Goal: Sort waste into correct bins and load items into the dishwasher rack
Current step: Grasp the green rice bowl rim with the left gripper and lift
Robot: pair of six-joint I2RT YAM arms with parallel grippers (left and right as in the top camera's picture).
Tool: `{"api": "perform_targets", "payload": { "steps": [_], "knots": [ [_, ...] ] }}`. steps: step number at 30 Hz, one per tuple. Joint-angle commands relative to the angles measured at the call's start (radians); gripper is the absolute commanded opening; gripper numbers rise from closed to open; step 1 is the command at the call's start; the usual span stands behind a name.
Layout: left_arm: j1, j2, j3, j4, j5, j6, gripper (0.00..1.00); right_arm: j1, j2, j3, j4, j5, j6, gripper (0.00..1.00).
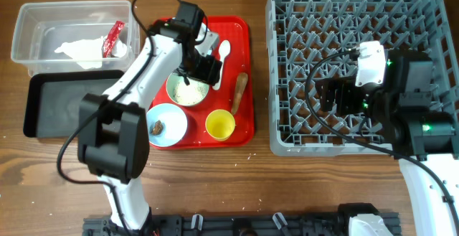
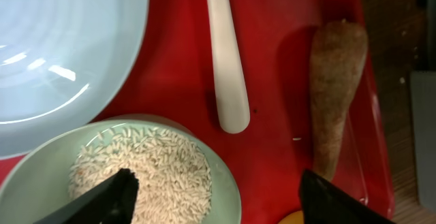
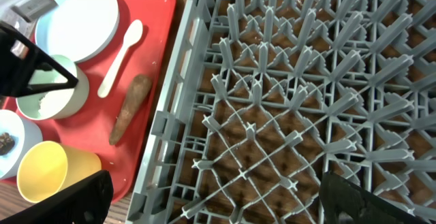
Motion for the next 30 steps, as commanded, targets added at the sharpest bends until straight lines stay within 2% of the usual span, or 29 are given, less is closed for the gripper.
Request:
{"api": "perform_targets", "payload": {
  "steps": [1,4,10,12,15,19,25,30],
  "knots": [
    [-0.025,0.049,-0.010,0.006,-0.002,-0.020,0.69,-0.002,0.022,0.008,-0.013,-0.015,0.005,0.98],
    [-0.026,0.076,-0.010,0.016,-0.003,-0.080,0.61,-0.002,0.034,0.008,-0.024,-0.018,0.005,0.98],
    [-0.026,0.109,-0.010,0.029,-0.089,-0.266,0.60,-0.002,0.041,0.008,-0.024,-0.018,0.005,0.98],
    [-0.026,0.109,-0.010,0.029,-0.100,-0.306,0.52,-0.002,0.041,0.008,-0.024,-0.021,0.005,0.98],
    [-0.026,0.109,-0.010,0.016,-0.107,-0.356,0.47,-0.002,0.041,0.008,-0.026,-0.040,0.005,0.99],
    [-0.026,0.109,-0.010,0.010,-0.107,-0.365,0.45,-0.002,0.041,0.008,-0.027,-0.043,0.005,0.99],
    [-0.026,0.109,-0.010,0.007,-0.111,-0.365,0.33,-0.002,0.041,0.008,-0.028,-0.043,0.005,0.99],
    [-0.026,0.109,-0.010,0.002,-0.129,-0.365,0.30,-0.002,0.041,0.008,-0.028,-0.043,0.013,0.99]
  ]
}}
